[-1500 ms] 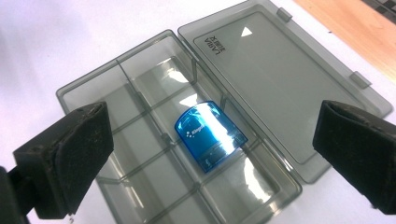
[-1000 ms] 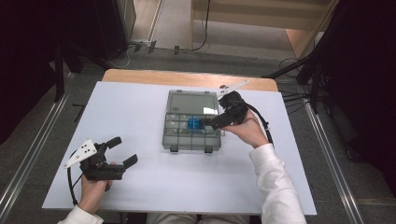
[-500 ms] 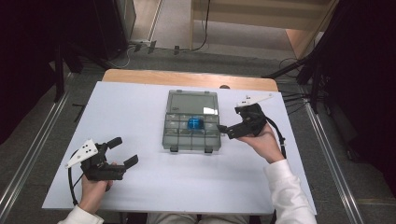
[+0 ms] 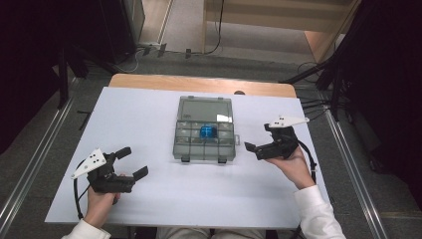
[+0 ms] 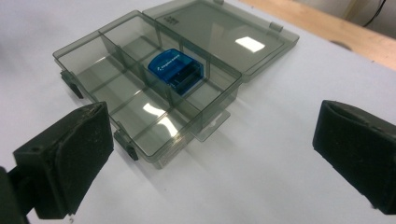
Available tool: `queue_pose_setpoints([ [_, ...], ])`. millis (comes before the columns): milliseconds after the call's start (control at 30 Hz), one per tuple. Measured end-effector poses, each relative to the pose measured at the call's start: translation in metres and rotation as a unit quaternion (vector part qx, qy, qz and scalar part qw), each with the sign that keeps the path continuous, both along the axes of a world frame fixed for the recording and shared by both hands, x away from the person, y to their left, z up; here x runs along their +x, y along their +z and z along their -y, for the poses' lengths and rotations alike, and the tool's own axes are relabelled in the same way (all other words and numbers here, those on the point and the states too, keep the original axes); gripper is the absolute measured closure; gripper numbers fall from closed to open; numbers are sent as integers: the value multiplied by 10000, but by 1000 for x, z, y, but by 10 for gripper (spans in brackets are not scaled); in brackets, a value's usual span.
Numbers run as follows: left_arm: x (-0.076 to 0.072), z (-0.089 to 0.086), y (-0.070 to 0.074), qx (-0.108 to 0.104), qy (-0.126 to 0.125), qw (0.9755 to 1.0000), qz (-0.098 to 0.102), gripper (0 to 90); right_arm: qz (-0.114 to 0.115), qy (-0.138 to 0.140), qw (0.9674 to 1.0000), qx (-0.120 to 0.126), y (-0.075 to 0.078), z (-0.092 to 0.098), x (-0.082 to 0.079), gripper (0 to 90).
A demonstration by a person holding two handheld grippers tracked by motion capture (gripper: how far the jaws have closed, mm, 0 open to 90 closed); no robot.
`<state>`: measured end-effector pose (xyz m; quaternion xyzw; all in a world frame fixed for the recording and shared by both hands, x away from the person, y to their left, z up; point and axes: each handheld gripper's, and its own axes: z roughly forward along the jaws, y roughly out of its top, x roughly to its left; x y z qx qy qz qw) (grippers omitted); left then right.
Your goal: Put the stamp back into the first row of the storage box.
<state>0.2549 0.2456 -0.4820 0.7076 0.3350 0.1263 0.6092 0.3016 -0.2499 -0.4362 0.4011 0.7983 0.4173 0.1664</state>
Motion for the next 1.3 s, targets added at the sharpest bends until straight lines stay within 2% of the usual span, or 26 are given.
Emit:
queue_pose_setpoints([
  [167,0,0,0,60,-12,10000,12,0,142,13,9999,77,-4,3,-11,0],
  [267,0,1,-1,69,-7,10000,39,0,410,24,9988,248,-6,4,-17,0],
  [400,0,1,-1,90,-12,10000,30,0,342,9,9992,214,-12,4,-19,0],
  [533,0,1,-1,118,12,9999,46,0,457,-59,9978,476,-17,8,-24,0],
  [600,0,1,-1,147,22,9999,35,0,402,-69,9982,449,-21,11,-26,0],
  [667,0,1,-1,164,27,9999,28,0,501,-118,9975,494,-27,14,-30,0],
  [733,0,1,-1,169,31,9998,28,0,381,-150,9980,475,-30,17,-32,0],
  [800,0,1,-1,176,30,9998,17,0,573,-227,9967,535,-34,21,-37,0],
  [900,0,1,-1,185,21,9998,13,0,539,-266,9967,547,-36,24,-41,0],
  [967,0,1,-2,198,10,9998,10,0,693,-305,9951,642,-37,27,-45,0],
  [1033,0,1,-2,202,6,9998,4,0,685,-347,9944,726,-40,29,-49,0],
  [1100,0,2,-2,205,11,9998,-20,0,664,-373,9953,602,-42,29,-51,0],
  [1167,0,2,-2,212,5,9998,-27,0,819,-357,9947,512,-49,30,-55,0],
  [1233,0,1,-2,199,-4,9998,-21,0,693,-409,9957,450,-54,32,-56,0],
  [1300,0,2,-2,198,-2,9998,-30,0,763,-453,9951,439,-60,33,-61,0],
])
